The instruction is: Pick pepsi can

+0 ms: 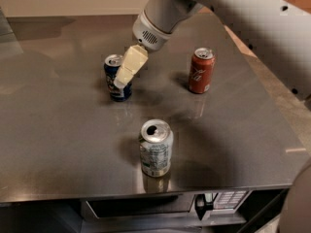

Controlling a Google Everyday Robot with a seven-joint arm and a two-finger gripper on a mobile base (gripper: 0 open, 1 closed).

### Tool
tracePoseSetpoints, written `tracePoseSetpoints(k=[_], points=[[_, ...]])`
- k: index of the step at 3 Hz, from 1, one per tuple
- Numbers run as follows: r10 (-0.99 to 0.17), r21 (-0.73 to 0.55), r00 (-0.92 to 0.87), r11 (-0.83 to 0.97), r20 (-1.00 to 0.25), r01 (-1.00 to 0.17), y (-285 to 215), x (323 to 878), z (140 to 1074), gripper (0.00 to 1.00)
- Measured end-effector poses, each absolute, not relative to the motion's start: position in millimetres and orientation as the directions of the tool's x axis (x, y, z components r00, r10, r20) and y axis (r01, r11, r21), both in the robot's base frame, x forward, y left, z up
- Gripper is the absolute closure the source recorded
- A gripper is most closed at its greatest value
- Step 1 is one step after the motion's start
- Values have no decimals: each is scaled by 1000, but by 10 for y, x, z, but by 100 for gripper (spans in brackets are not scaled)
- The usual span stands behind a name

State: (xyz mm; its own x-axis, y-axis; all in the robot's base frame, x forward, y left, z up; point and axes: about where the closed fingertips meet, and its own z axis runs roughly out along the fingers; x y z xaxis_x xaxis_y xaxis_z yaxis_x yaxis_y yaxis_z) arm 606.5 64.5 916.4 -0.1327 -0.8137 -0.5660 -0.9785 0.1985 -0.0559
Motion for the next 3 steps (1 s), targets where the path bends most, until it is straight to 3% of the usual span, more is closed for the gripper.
tracePoseSetpoints(k=[1,3], points=[[-807,-52,-115,178,-579,-983,874,6077,9125,0],[-817,-44,-95,146,-568,-988,1054,6015,9026,42]])
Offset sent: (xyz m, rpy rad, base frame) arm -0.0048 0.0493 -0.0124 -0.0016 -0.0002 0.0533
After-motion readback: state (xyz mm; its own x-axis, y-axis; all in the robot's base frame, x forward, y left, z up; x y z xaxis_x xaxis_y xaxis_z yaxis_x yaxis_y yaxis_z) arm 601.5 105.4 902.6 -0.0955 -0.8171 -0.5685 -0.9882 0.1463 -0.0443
